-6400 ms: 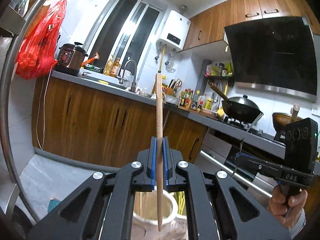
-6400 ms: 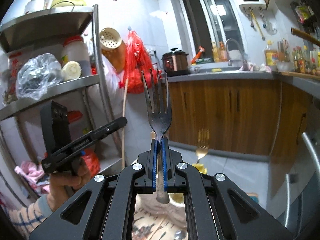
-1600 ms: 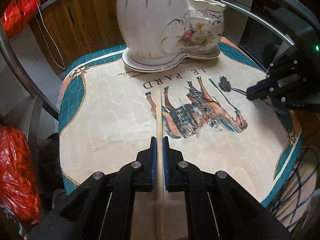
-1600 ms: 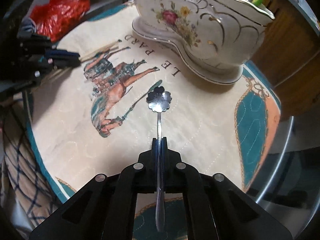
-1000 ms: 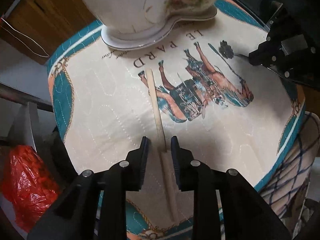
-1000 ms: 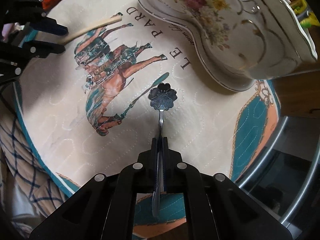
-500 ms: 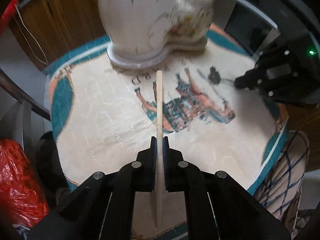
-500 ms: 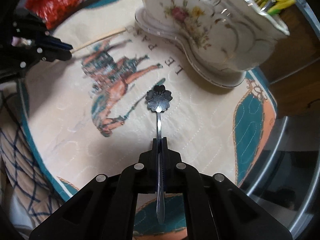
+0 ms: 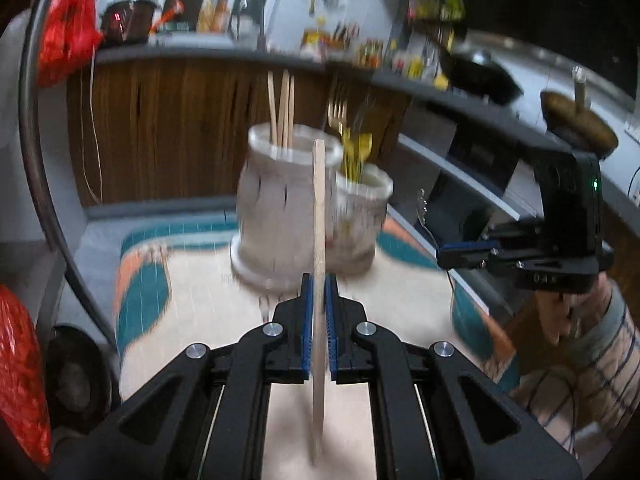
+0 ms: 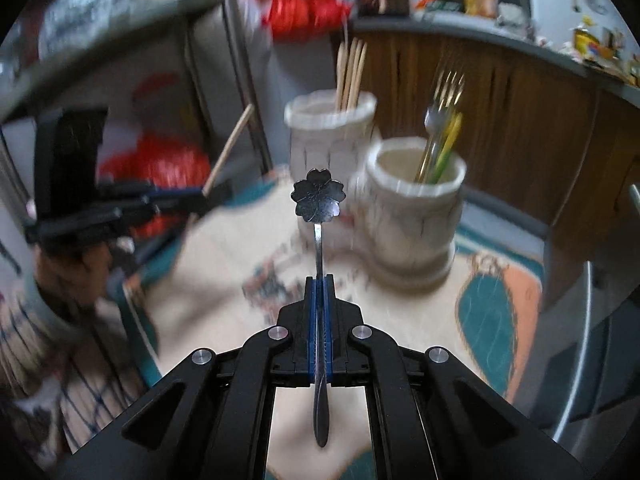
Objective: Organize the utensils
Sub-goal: 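Carry the chopstick to the larger pot with left tool while right carries spoon to smaller pot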
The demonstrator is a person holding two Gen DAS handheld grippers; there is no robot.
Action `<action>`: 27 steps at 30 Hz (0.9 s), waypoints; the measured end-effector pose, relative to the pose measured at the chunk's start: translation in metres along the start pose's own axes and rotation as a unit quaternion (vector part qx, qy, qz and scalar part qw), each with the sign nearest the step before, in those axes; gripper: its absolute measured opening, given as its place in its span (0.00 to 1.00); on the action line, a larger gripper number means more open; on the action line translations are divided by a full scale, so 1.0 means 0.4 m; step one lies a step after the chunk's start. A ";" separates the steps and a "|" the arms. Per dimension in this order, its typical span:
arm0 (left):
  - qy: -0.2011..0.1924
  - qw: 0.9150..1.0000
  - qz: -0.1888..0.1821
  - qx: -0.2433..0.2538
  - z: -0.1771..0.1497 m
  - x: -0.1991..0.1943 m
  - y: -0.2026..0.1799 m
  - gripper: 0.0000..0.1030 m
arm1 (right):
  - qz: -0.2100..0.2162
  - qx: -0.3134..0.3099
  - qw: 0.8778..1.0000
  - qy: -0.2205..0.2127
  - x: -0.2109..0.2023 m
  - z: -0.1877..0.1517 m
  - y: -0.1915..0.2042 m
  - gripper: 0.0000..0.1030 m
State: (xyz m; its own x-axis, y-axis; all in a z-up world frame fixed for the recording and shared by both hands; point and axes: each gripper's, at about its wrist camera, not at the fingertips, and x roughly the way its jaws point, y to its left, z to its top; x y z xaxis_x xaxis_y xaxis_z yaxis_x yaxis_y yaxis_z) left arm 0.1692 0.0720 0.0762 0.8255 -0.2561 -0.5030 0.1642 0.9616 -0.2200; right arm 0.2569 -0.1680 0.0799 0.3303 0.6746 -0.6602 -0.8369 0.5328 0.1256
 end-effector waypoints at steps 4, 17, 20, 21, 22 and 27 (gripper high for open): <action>-0.071 0.997 -0.001 0.000 0.065 -0.024 -0.007 0.05 | 0.007 0.022 0.997 -0.077 -0.041 0.037 -0.011 0.04; -0.229 0.974 0.007 0.005 0.261 -0.011 0.002 0.05 | -0.023 0.058 0.971 -0.230 -0.042 0.188 -0.088 0.04; -0.248 0.969 0.009 0.004 0.295 0.018 0.006 0.05 | -0.039 0.061 0.964 -0.258 -0.036 0.211 -0.099 0.04; -0.253 0.967 0.011 0.005 0.304 0.031 0.008 0.05 | -0.049 0.060 0.961 -0.264 -0.030 0.218 -0.103 0.04; -0.256 0.967 0.012 0.007 0.310 0.046 0.010 0.05 | -0.057 0.059 0.960 -0.269 -0.021 0.223 -0.110 0.04; -0.258 0.966 0.021 -0.003 0.301 0.116 0.036 0.05 | -0.088 0.058 0.958 -0.268 0.027 0.228 -0.135 0.04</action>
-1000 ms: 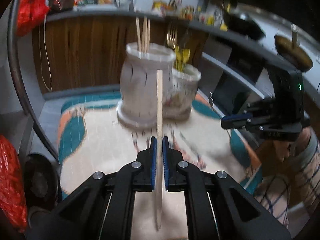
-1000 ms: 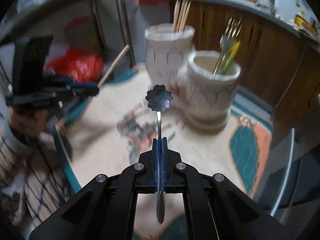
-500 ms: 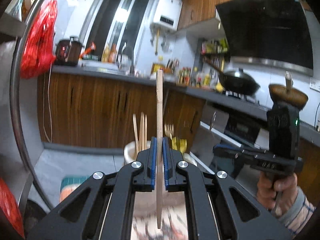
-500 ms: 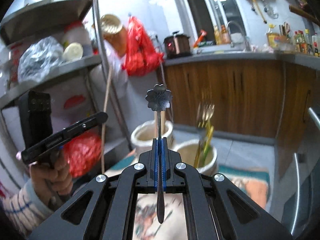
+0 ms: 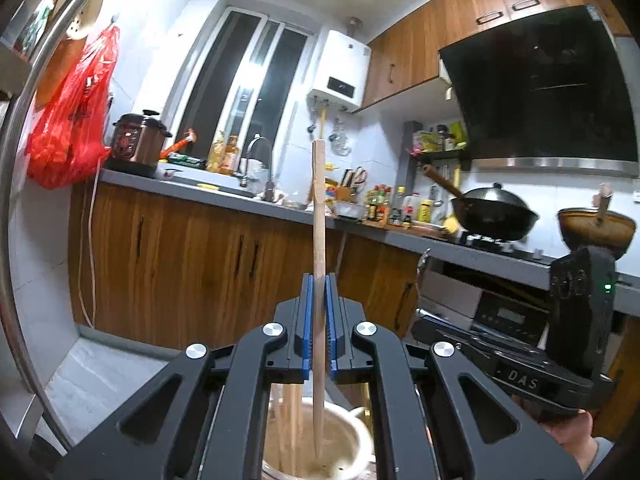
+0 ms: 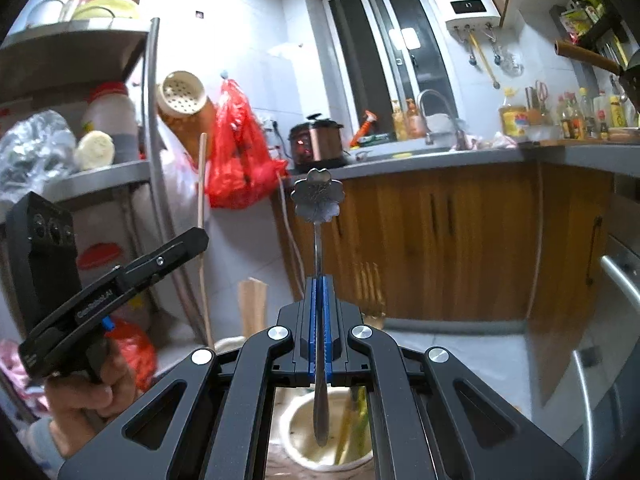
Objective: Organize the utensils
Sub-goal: 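Carry the chopstick to the larger pot with left tool while right carries spoon to smaller pot, then open the left tool to drop the chopstick while the right tool drops the flower spoon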
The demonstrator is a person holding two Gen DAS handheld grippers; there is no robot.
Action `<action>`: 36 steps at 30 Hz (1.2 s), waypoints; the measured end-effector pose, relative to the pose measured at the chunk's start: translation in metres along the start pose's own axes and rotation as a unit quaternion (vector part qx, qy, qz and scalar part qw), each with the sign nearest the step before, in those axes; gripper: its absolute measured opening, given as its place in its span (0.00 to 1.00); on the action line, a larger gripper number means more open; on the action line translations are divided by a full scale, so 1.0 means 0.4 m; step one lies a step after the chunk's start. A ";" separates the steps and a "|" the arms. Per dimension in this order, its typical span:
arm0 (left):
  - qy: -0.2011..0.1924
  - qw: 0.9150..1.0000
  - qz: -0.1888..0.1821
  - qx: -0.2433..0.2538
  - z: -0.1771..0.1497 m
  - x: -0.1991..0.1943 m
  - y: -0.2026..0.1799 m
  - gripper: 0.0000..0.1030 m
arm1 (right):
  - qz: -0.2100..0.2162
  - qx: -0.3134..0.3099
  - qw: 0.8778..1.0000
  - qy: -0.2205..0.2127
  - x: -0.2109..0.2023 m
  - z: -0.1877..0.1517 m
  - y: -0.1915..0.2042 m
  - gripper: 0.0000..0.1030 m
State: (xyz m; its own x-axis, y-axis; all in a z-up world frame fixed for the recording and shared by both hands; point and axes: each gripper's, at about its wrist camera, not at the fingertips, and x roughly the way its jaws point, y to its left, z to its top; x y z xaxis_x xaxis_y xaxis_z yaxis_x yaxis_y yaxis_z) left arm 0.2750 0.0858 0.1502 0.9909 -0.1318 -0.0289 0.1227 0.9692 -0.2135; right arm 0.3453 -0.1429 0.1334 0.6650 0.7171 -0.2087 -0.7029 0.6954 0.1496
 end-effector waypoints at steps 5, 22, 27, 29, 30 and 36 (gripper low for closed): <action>0.018 1.000 0.015 0.005 -0.059 0.019 0.015 0.05 | -0.026 -0.017 0.999 0.014 0.015 -0.040 -0.007 0.04; 0.091 0.993 0.067 0.038 -0.146 -0.004 0.001 0.06 | -0.063 -0.029 0.994 0.086 0.015 -0.152 -0.004 0.04; 0.098 0.992 0.072 0.041 -0.147 -0.001 0.002 0.07 | -0.069 -0.025 0.993 0.092 0.019 -0.153 -0.012 0.05; 0.099 0.992 0.072 0.040 -0.147 -0.003 0.004 0.07 | -0.068 -0.023 0.993 0.094 0.019 -0.153 -0.015 0.05; 0.099 0.992 0.071 0.040 -0.145 -0.004 0.003 0.07 | -0.065 -0.022 0.993 0.095 0.018 -0.153 -0.017 0.06; 0.081 0.993 0.073 0.051 -0.133 -0.044 -0.006 0.42 | -0.060 -0.027 0.995 0.078 -0.015 -0.146 -0.007 0.26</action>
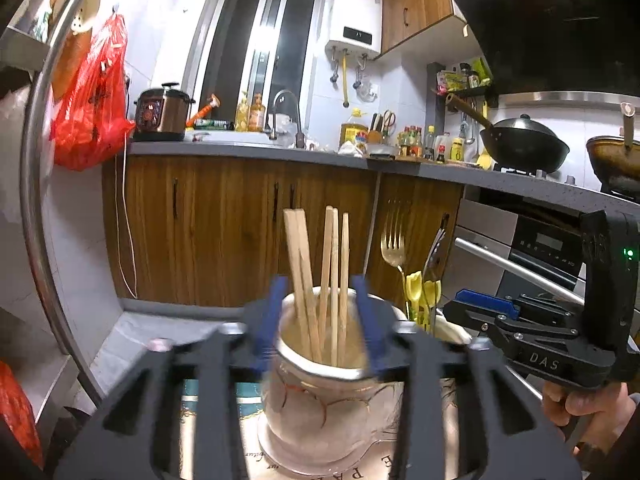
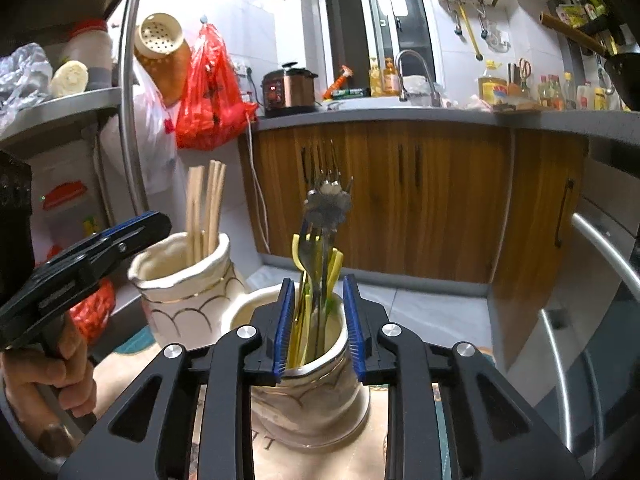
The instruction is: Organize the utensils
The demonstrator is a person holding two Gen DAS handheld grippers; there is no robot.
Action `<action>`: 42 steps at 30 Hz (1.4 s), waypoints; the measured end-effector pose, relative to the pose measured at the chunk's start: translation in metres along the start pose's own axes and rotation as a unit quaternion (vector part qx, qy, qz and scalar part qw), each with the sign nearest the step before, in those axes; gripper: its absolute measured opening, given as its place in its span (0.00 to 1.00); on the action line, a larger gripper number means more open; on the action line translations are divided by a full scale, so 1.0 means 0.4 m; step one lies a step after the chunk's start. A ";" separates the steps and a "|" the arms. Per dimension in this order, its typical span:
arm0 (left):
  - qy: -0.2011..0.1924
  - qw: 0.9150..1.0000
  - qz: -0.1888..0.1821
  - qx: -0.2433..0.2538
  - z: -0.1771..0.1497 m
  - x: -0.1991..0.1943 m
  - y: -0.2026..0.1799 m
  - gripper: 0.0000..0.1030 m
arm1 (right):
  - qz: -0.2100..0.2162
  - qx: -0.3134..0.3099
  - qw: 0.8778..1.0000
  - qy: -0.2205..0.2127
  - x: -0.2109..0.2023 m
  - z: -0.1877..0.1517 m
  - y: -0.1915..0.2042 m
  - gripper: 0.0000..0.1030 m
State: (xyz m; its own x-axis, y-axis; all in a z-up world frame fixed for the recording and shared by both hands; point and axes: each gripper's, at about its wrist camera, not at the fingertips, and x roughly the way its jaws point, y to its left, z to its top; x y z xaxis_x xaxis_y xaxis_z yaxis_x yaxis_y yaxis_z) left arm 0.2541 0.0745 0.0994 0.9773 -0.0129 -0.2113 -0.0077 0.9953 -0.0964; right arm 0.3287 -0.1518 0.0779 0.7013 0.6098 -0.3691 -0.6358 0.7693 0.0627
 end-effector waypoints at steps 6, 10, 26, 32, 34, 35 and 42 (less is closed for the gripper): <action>-0.006 1.000 0.003 -0.006 -0.012 -0.077 0.007 0.60 | 0.000 -0.015 1.000 -0.017 -0.059 -0.007 0.015 0.34; -0.015 1.000 0.012 0.003 -0.040 -0.128 0.007 0.79 | -0.004 -0.026 0.999 -0.026 -0.096 -0.024 0.023 0.49; -0.020 0.999 0.032 -0.017 -0.166 -0.234 -0.023 0.95 | -0.025 -0.014 0.997 -0.067 -0.206 -0.150 0.052 0.93; -0.031 0.999 0.033 0.004 -0.169 -0.255 -0.048 0.95 | -0.031 -0.019 0.997 -0.070 -0.209 -0.173 0.075 0.95; -0.032 0.999 0.038 0.005 -0.168 -0.256 -0.050 0.95 | -0.034 -0.021 0.997 -0.067 -0.208 -0.176 0.078 0.95; -0.031 0.999 0.042 0.005 -0.169 -0.256 -0.051 0.95 | -0.034 -0.021 0.997 -0.067 -0.207 -0.176 0.076 0.95; -0.027 0.999 0.044 0.018 -0.165 -0.250 -0.059 0.95 | -0.045 -0.015 0.997 -0.060 -0.200 -0.176 0.072 0.95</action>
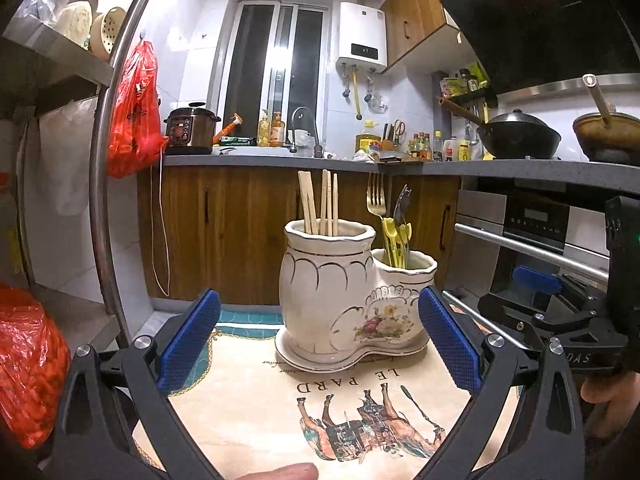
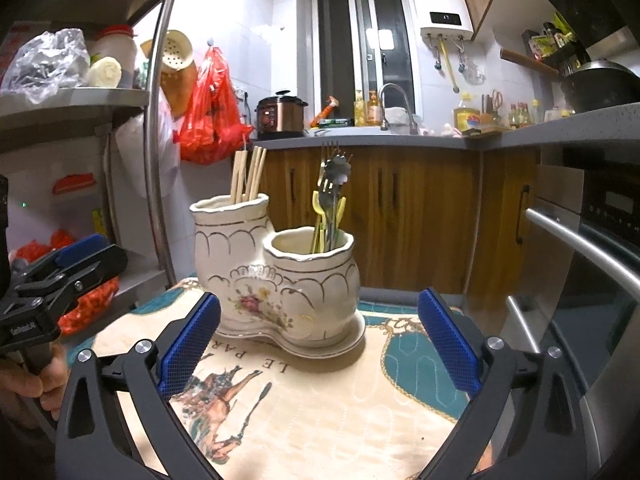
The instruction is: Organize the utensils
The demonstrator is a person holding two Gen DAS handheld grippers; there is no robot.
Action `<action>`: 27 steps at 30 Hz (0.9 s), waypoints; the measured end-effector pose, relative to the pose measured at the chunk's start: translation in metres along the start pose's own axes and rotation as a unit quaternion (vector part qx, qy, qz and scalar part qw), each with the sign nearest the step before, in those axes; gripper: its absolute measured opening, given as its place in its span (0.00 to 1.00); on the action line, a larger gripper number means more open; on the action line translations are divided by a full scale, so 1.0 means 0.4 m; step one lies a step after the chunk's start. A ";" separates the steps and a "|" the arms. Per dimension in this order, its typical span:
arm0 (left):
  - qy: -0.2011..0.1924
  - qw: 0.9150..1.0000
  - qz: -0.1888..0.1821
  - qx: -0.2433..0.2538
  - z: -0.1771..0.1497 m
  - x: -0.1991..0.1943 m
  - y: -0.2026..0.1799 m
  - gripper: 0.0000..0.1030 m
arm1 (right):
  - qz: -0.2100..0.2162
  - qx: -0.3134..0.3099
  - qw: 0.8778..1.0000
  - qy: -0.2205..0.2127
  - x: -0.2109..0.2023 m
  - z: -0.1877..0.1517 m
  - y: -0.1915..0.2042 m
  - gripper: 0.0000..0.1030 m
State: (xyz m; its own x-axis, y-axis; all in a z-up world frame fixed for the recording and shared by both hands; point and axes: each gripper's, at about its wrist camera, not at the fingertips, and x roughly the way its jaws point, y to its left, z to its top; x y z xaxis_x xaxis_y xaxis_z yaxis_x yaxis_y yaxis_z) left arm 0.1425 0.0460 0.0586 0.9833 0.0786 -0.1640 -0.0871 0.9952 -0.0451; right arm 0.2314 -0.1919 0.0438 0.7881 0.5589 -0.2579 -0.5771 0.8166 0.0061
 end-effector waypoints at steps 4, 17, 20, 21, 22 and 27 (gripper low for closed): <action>0.002 1.000 0.001 0.008 -0.001 0.002 -0.008 0.95 | 0.000 -0.001 1.000 -0.001 0.000 0.000 0.001 0.95; 0.003 1.000 0.000 0.012 -0.002 0.002 -0.014 0.95 | 0.002 -0.003 1.000 0.001 -0.002 0.001 0.005 0.95; 0.003 1.000 0.000 0.012 -0.002 0.002 -0.014 0.95 | 0.002 -0.003 1.000 0.001 -0.002 0.001 0.004 0.95; 0.003 1.000 0.000 0.012 -0.002 0.002 -0.014 0.95 | 0.002 -0.003 1.000 0.001 -0.002 0.001 0.005 0.95; 0.003 1.000 0.000 0.012 -0.002 0.002 -0.014 0.95 | 0.003 -0.003 1.000 0.001 -0.001 0.001 0.005 0.95; 0.002 1.000 -0.001 0.014 -0.002 0.002 -0.016 0.95 | 0.003 -0.002 1.000 0.001 -0.001 0.001 0.003 0.95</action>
State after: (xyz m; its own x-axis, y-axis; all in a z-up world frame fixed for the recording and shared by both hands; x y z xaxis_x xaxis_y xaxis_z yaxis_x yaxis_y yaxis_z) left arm 0.1437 0.0394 0.0580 0.9829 0.0756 -0.1678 -0.0796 0.9967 -0.0172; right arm 0.2304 -0.1912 0.0444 0.7846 0.5632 -0.2593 -0.5824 0.8129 0.0033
